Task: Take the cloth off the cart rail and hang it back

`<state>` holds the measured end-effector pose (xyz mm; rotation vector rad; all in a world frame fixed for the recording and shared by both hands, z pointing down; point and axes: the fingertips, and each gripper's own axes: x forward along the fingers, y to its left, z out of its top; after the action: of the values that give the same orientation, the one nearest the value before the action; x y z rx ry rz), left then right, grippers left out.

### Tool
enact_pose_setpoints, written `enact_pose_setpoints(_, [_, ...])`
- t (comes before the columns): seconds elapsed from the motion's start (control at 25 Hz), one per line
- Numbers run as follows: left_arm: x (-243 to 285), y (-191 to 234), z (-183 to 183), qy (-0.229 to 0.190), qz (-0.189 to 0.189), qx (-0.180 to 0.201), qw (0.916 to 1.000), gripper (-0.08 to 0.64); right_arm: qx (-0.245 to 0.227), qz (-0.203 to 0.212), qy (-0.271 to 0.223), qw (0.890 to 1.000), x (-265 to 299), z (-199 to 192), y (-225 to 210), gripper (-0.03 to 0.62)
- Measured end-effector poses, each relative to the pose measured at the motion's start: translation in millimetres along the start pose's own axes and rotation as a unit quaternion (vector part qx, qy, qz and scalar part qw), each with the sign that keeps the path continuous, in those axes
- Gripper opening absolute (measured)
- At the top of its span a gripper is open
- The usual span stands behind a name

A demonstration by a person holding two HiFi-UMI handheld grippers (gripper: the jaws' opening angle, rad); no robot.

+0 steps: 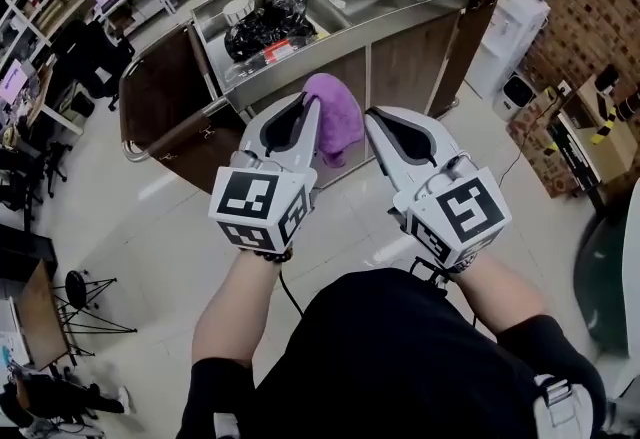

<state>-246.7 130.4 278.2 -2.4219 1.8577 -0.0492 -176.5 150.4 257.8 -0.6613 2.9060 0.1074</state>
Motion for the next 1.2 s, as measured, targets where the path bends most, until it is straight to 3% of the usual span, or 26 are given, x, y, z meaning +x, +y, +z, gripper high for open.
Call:
enact_pose_setpoints(0.56, [156, -125, -26, 0.01, -0.078, -0.001, 0.9969, 0.034, 0.01, -0.084, 0.003, 0.996, -99, -22, -162, 0.008])
enact_pose_setpoints(0.88, [213, -182, -26, 0.014, -0.132, 0.0, 0.9911, 0.034, 0.009, -0.143, 0.0, 0.99, -149, -17, -219, 0.008])
enact_pose_setpoints(1.2, [264, -211, -27, 0.013, -0.171, -0.005, 0.9851, 0.034, 0.004, -0.186, 0.007, 0.983, -169, -18, -267, 0.008])
